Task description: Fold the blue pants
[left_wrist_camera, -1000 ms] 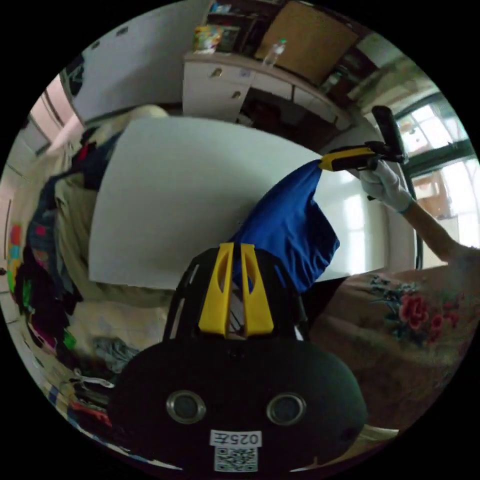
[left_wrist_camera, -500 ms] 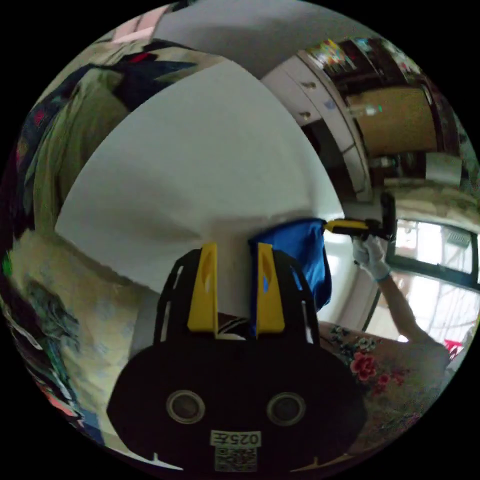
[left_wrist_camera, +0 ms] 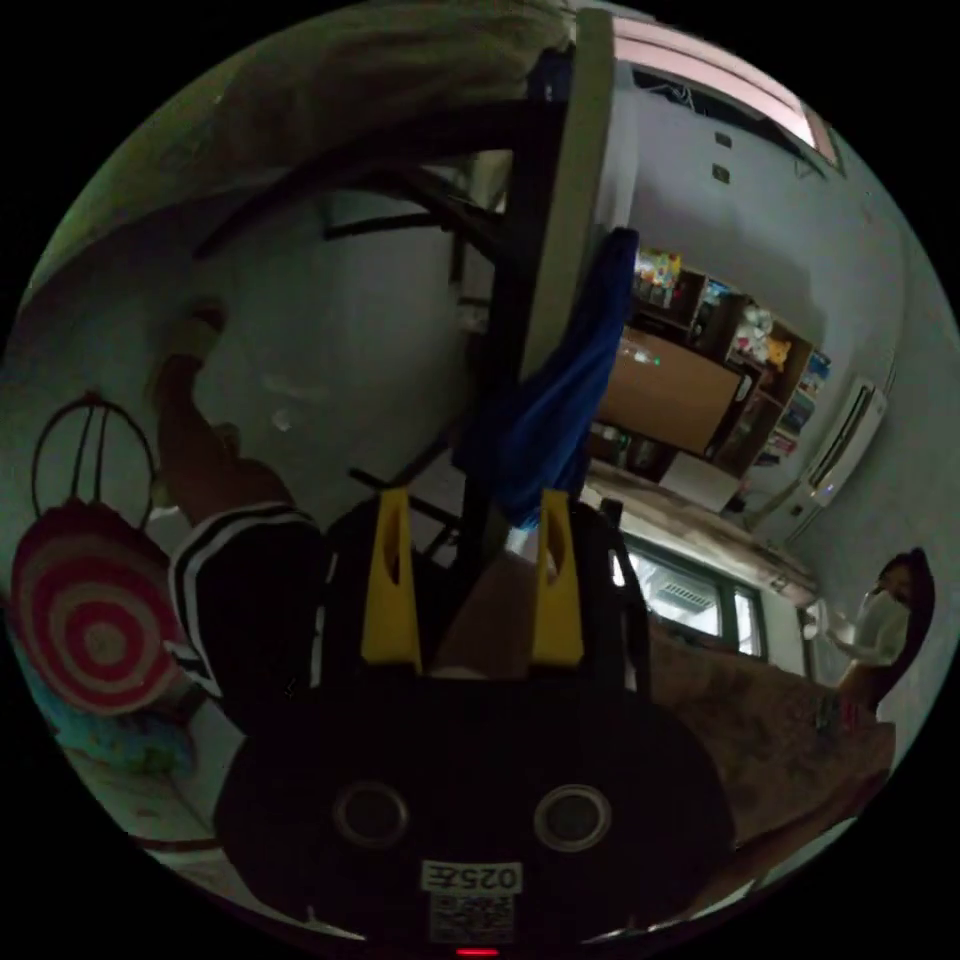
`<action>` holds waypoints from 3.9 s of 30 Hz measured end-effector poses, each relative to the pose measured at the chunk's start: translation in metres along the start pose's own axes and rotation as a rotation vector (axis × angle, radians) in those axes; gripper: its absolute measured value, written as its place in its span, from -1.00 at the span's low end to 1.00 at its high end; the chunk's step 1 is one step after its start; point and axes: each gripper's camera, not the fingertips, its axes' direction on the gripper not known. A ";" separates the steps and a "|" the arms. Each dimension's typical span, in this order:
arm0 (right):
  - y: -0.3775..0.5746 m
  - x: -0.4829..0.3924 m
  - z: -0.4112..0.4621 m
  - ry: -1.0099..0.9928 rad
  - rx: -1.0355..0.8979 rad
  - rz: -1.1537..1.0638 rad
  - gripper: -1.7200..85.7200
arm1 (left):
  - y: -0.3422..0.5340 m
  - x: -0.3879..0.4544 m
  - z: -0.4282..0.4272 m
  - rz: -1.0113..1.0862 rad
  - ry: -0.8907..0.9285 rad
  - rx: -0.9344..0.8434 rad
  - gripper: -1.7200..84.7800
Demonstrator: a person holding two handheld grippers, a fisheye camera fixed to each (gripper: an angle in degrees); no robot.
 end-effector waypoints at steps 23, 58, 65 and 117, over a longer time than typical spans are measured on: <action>-0.059 0.042 0.039 -0.411 0.050 0.034 -0.87 | -0.011 -0.020 -0.070 0.185 0.337 -0.093 -1.00; -0.395 -0.372 0.593 -0.567 -1.001 -0.170 -0.88 | 0.128 0.017 -0.590 0.271 0.216 0.897 -1.00; -0.364 -0.392 0.630 -0.573 -0.800 -0.188 -0.88 | 0.043 0.042 -0.694 0.378 0.121 0.659 -1.00; 0.158 -0.470 1.248 0.435 -0.067 -0.663 -0.92 | -0.206 -0.216 -0.930 0.329 -0.110 -0.412 -1.00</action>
